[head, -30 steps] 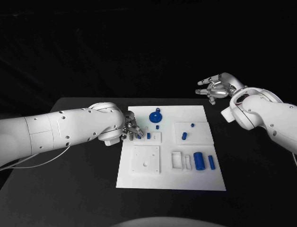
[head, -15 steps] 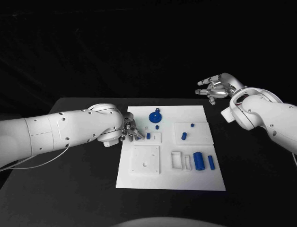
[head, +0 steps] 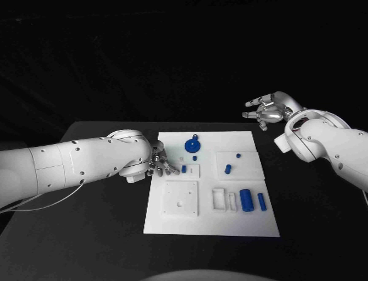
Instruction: Assemble the parts on the task board
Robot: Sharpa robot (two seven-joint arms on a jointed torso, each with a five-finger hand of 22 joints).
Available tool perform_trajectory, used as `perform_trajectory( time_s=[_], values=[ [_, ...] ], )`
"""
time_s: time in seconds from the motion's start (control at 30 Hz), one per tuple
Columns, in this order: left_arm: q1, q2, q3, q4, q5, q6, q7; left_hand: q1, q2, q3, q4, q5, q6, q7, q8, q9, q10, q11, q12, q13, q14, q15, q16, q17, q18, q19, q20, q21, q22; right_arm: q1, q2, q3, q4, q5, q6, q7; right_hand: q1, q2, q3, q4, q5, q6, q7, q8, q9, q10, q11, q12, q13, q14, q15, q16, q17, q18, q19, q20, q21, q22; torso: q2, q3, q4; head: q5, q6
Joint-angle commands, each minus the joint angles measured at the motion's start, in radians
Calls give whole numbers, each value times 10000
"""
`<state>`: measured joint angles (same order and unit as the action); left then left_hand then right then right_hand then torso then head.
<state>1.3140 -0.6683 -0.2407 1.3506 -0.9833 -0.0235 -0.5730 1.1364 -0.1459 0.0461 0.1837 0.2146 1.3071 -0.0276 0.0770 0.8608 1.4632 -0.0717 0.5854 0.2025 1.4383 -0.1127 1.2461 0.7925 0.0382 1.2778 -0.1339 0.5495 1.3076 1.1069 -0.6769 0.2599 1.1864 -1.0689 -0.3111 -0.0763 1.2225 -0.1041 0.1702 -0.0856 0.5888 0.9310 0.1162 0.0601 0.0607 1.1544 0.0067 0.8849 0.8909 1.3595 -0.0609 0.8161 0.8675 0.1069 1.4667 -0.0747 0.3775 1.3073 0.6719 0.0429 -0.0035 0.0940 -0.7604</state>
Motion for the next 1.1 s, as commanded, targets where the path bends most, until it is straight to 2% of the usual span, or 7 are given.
perform_trajectory(
  time_s=[0.03, 0.1, 0.57, 0.63, 0.8, 1.0, 1.1],
  values=[
    [-6, -33, 0, 52, -91, 43, -19, -118, -316, 41, 345, -1018, 46, 29, 38, 53, 511, 24, 11, 10, -28, -47, -49, -22, -50, 65, 38, -49, 153, -9, -11, 2, 14, -13, 12, 67, -70, 17, 29, 37, 36, 111, 86, 2, 11, -90, 1, -16, 1, 54, 9, -56, 11, 161, 408, -32, 30, 250, 0, 1, -2, -30, 0],
    [-6, -66, 0, 83, -122, 40, -24, -281, -628, -80, 710, -1654, 31, 35, 22, 89, 513, 29, 11, 8, -28, -54, -48, -15, -48, 71, 29, -50, 156, -10, -17, 2, 11, -13, 11, 63, -69, 17, 31, 38, 38, 108, 86, 2, 11, -92, 1, -18, 0, 54, 10, -57, 11, 161, 407, -32, 24, 248, 4, -1, 3, -41, 3],
    [-2, -501, 9, 552, -161, -229, 7, -228, -808, -862, 1030, -1665, -234, 120, -123, 49, 465, 76, -150, -151, -200, -93, -333, -369, -128, 16, -57, -129, 136, -42, -29, 2, -7, -13, -6, 64, -65, 14, 40, 43, 46, 90, 88, 2, 10, -100, 3, -28, -5, 50, 11, -63, 11, 163, 402, -31, -2, 237, -5, -7, 4, -60, 25],
    [1, -626, 39, 715, -86, -398, 89, -171, -836, -925, 999, -1666, -903, 294, -129, -155, 252, 176, -502, -283, -604, -38, -909, -1235, -162, -172, -40, -278, 88, -47, -29, 2, -16, -11, -15, 71, -62, 8, 41, 42, 49, 77, 89, 2, 10, -111, 5, -34, -6, 41, 14, -72, 9, 165, 398, -29, -37, 226, -4, -7, 4, -80, 52],
    [34, -966, 219, 1165, 517, -880, 748, 201, -694, -897, 822, -1652, -1951, 625, -94, -1466, -303, 368, -1082, -504, -1152, 152, -1266, -1502, -188, -538, 97, -677, -49, -62, -31, 2, -37, -4, -27, 85, -62, 8, 41, 42, 49, 77, 89, 2, 10, -111, 5, -34, -6, 41, 14, -72, 9, 165, 398, -29, -37, 226, -6, -8, 9, -112, 106],
    [80, -1229, 513, 1563, 926, -2452, 2702, 2228, 517, -594, -1131, 1328, -2532, 1098, 260, -3734, -1941, 876, -2421, -1397, -2522, 721, -2765, -2698, -87, -1300, 677, -2298, -1132, -85, -37, 2, -76, 30, -44, 122, -57, 2, 35, 43, 42, 30, 92, -2, 8, -117, 9, -40, -11, 31, 16, -84, 3, 166, 394, -25, -72, 213, -2, -14, 5, -164, 188],
    [126, -1184, 592, 1535, 658, -3653, 4094, 3073, 759, -16, -1919, 1454, -2440, 1253, 200, -4802, -2622, 1203, -3451, -1407, -3027, 984, -3496, -3215, 0, -1668, 891, -2852, -1450, -95, -41, 2, -92, 58, -67, 164, -50, 1, 46, 36, 43, 116, 87, 1, 11, -112, 1, -132, -90, 17, 18, -107, -14, 170, 385, -23, -159, 185, 0, -8, 11, -205, 219]
  ],
)
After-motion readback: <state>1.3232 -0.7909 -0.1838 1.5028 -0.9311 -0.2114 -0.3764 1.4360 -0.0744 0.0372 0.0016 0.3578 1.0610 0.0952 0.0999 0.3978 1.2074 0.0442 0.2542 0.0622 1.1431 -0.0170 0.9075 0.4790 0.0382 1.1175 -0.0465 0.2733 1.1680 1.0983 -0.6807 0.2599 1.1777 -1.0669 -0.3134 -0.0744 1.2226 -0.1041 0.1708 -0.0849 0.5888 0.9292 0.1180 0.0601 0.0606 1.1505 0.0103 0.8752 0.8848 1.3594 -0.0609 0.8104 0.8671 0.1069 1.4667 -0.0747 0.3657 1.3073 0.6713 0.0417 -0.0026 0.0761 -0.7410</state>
